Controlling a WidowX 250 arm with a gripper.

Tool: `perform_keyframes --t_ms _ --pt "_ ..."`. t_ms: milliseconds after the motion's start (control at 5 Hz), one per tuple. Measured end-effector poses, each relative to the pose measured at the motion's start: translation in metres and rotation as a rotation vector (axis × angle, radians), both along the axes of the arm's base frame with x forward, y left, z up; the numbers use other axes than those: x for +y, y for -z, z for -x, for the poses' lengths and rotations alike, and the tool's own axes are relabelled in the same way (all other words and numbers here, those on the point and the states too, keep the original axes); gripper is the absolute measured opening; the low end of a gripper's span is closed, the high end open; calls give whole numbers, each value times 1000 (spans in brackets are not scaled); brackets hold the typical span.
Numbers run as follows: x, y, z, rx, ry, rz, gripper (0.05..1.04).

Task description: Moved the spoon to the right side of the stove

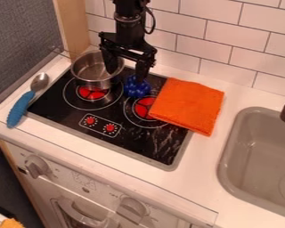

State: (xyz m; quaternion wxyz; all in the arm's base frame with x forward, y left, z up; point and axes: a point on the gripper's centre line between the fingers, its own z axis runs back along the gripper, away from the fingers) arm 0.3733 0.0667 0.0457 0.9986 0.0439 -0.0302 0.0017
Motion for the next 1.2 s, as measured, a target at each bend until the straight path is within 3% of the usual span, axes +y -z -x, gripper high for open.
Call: perform_keyframes --t_ms 200,400,800,1000,1200 --pt "-1 6 1 17 -2 9 1002" --pt "1 4 6 39 -1 53 1001" --pt "26 -59 26 -118 40 134 1001" --pt "53 -66 57 -133 45 127 1001" --pt "86 -40 94 -77 -2 58 1001"
